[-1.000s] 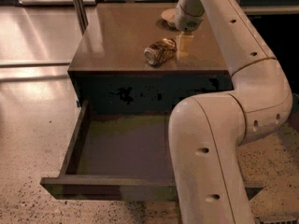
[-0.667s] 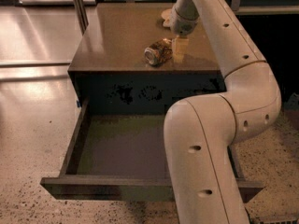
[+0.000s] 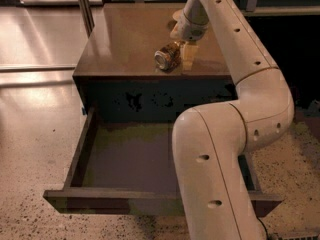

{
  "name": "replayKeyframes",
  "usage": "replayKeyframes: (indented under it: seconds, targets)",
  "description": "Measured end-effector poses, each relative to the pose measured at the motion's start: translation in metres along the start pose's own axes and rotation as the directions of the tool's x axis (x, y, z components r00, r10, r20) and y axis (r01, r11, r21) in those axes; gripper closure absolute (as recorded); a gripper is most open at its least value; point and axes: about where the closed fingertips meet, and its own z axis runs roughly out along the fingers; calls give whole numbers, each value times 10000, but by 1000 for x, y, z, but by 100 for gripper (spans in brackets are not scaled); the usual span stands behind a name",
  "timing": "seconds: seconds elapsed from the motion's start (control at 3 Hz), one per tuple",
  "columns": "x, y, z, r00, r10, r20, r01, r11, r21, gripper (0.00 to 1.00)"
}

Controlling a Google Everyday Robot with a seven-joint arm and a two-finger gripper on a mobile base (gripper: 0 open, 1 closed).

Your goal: Place orange can into top drawer

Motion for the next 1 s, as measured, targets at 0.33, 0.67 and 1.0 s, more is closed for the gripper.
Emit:
replayKeyframes:
  seconds: [0.33,0.67,1.0]
  targets:
    - [0,0,0,10000,0,0,0,10000,0,42]
    - [0,0,0,10000,0,0,0,10000,1,65]
    - [0,0,-1,10000,0,0,0,10000,4,89]
